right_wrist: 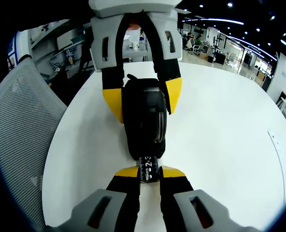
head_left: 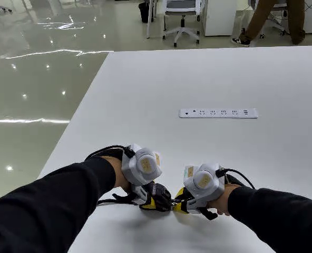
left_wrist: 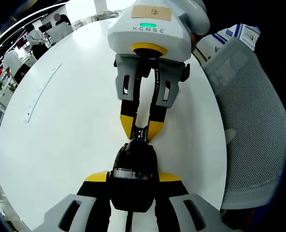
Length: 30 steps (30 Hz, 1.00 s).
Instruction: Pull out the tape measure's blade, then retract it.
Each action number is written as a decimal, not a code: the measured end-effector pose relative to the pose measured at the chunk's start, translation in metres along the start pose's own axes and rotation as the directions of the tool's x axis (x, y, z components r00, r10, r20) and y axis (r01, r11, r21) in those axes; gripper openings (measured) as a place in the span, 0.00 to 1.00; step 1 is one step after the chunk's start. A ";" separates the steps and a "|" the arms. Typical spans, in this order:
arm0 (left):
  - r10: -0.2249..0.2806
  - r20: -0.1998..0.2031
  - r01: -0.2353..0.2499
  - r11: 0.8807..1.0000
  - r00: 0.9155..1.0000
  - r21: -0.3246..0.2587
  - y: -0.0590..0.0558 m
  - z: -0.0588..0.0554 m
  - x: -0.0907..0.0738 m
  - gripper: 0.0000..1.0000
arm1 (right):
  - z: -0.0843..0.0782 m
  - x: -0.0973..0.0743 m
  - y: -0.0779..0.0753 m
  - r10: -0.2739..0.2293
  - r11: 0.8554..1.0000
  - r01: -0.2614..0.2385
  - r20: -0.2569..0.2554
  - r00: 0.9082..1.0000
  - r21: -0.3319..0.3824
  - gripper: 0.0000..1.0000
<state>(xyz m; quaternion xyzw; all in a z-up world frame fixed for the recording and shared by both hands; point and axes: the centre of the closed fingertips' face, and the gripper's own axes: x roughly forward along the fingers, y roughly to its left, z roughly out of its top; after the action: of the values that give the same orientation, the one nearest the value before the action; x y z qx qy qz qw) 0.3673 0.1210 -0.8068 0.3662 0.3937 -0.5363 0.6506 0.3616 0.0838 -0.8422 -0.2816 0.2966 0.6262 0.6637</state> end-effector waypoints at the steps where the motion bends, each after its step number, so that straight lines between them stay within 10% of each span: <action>1: -0.001 0.011 0.001 1.000 1.000 0.000 0.000 0.000 0.000 0.31 | -0.001 -0.001 0.001 0.007 1.000 -0.007 -0.002 1.000 0.027 0.10; 30: 0.011 0.017 -0.011 1.000 1.000 -0.020 0.000 0.002 0.002 0.31 | -0.033 -0.031 -0.004 0.001 1.000 -0.001 -0.027 1.000 -0.006 0.10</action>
<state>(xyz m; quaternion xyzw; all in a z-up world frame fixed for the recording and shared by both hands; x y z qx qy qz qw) 0.3679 0.1183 -0.8072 0.3573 0.3913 -0.5319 0.6605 0.3633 0.0387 -0.8409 -0.2917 0.3036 0.6238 0.6585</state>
